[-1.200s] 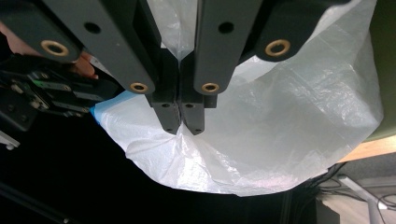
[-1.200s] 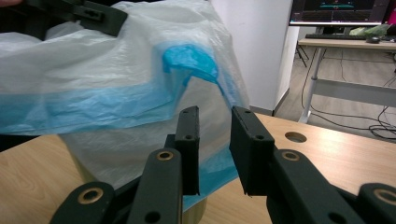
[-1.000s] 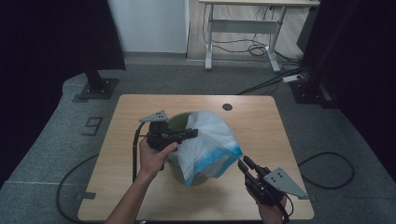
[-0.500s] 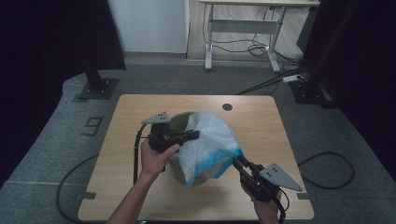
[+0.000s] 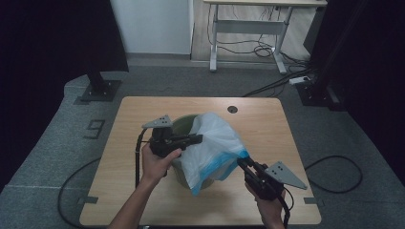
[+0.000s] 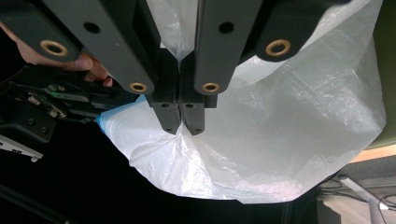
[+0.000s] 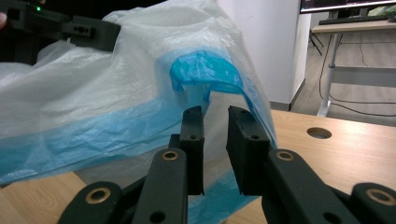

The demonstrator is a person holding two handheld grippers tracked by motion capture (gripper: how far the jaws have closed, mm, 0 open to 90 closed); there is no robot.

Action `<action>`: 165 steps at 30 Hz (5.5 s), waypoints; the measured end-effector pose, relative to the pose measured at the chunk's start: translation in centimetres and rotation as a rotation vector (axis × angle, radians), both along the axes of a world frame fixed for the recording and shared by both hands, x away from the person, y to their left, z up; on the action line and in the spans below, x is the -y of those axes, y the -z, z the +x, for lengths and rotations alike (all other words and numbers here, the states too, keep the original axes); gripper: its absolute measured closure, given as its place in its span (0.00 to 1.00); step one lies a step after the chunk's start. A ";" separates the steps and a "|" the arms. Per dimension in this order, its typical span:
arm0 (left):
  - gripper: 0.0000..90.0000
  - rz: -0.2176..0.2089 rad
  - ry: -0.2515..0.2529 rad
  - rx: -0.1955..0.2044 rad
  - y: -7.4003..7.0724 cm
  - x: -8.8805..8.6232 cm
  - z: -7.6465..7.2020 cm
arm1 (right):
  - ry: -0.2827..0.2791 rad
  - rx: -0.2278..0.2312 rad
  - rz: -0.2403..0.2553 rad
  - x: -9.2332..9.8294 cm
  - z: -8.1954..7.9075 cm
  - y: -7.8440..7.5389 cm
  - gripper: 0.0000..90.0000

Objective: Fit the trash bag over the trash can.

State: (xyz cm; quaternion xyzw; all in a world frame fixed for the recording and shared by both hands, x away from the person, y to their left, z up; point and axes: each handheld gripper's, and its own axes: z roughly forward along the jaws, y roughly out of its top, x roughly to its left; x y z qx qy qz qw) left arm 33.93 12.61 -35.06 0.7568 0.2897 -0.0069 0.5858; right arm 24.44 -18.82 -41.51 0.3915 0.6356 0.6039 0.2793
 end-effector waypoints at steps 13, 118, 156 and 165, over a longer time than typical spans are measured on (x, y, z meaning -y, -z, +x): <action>0.98 0.030 0.002 -0.001 0.4 0.3 0.1 | -0.006 0.013 0.035 -0.4 0.3 -0.9 0.96; 0.80 0.129 -0.064 0.119 2.1 -7.5 -3.8 | -0.047 -0.029 -0.208 -0.9 -2.9 5.4 0.99; 1.00 0.051 -0.242 0.124 2.7 -10.9 -2.0 | -0.120 -0.146 -0.163 1.0 -4.7 8.4 0.66; 1.00 0.059 -0.216 0.135 2.5 -9.9 -2.3 | -0.014 -0.057 -0.095 4.9 -4.9 3.7 0.62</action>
